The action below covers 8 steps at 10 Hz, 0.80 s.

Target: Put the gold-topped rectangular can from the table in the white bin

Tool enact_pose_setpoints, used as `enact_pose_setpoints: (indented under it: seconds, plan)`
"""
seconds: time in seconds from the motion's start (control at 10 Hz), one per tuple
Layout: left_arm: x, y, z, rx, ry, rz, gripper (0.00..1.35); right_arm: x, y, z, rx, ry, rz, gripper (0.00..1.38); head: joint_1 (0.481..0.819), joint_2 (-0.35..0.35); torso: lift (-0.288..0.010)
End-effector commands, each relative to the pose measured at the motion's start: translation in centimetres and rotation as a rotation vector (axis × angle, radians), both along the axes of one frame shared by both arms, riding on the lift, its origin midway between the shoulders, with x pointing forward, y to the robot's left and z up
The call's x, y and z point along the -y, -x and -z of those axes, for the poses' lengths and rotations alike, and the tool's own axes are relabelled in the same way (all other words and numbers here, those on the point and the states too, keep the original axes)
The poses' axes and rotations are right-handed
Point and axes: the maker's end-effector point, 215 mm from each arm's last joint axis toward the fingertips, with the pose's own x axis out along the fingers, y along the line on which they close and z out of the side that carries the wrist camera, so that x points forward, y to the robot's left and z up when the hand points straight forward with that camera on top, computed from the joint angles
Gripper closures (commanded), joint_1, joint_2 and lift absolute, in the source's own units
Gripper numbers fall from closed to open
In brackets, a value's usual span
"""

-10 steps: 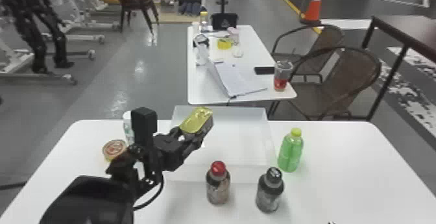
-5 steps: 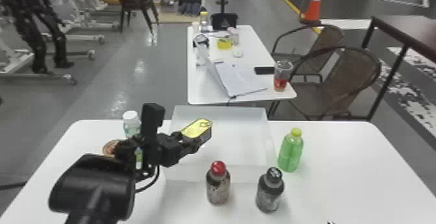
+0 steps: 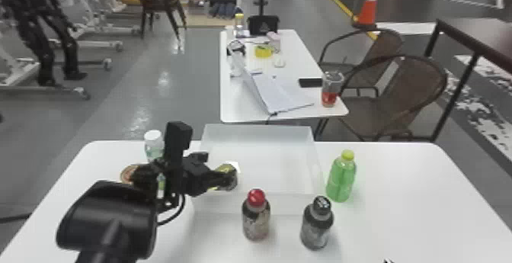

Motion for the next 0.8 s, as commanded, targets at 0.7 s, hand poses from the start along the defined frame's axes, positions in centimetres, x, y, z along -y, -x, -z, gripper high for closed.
enact_pose_setpoints:
  seconds: [0.7]
  plan:
    - [-14.6,11.0,-4.5,0.331,0.136,-0.574,0.27,0.0,-0.1,-0.3,0.006,0.007,-0.005,0.42,0.549,0.000,-0.100]
